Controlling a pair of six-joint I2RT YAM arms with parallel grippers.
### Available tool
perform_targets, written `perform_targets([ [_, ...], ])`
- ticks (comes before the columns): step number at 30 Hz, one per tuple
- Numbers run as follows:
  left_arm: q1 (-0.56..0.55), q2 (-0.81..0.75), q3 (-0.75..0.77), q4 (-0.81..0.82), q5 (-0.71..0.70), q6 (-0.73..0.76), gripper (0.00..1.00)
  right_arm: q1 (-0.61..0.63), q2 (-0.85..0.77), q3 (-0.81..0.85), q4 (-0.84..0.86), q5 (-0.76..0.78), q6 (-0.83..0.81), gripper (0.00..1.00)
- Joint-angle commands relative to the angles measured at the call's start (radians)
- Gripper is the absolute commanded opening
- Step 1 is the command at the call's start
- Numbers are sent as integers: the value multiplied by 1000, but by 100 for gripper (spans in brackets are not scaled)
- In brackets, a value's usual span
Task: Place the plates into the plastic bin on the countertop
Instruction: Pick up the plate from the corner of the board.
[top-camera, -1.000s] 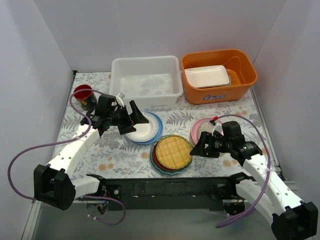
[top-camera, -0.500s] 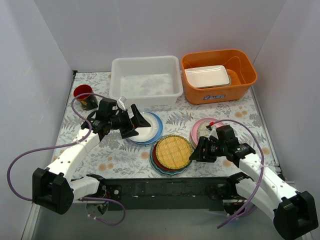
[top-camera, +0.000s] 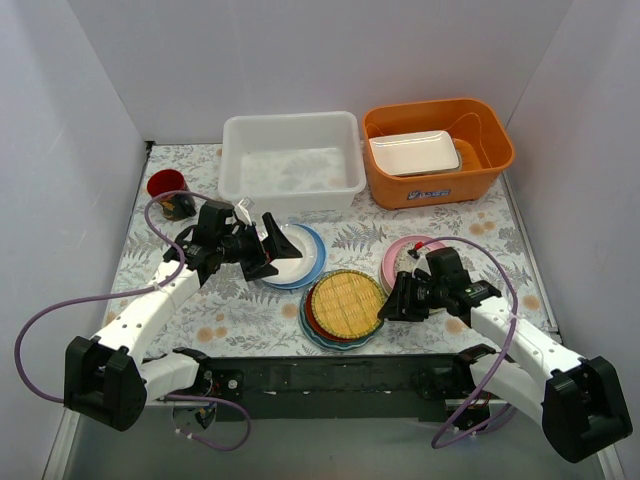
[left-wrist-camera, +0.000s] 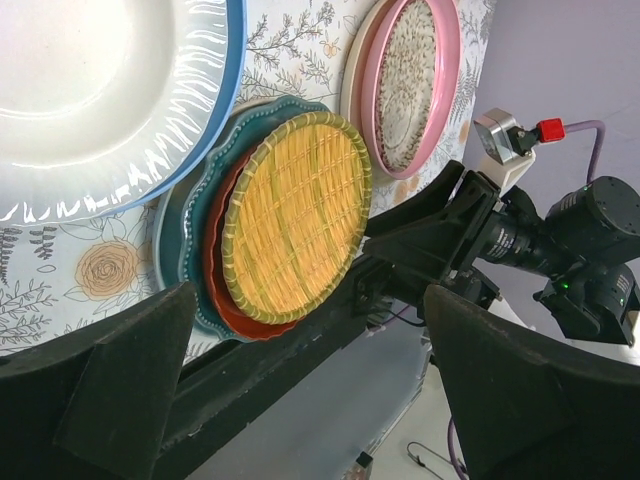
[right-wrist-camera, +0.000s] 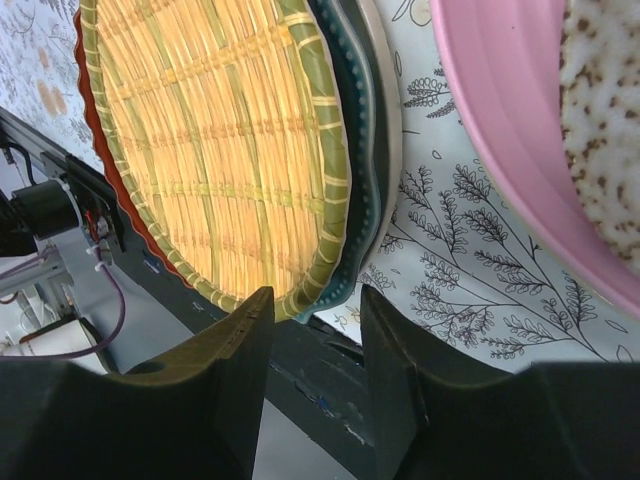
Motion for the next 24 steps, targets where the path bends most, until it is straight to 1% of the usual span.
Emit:
perform_targets([
  [1, -5, -49, -24, 19, 28, -9, 98, 4, 19, 24, 59, 4, -6, 47],
  [11, -6, -46, -55, 46, 51, -20, 98, 4, 69, 29, 104, 4, 8, 41],
  [18, -6, -49, -73, 54, 56, -23, 98, 4, 120, 38, 139, -1, 17, 33],
  [19, -6, -49, -75, 55, 56, -23, 98, 4, 121, 37, 141, -1, 19, 32],
  [22, -6, -50, -90, 71, 68, -35, 98, 4, 126, 35, 142, 1, 20, 22],
  [23, -6, -52, -96, 83, 82, -41, 98, 4, 126, 34, 142, -1, 20, 13],
  [24, -6, -56, -101, 91, 88, -46, 98, 4, 123, 32, 141, 2, 20, 8],
])
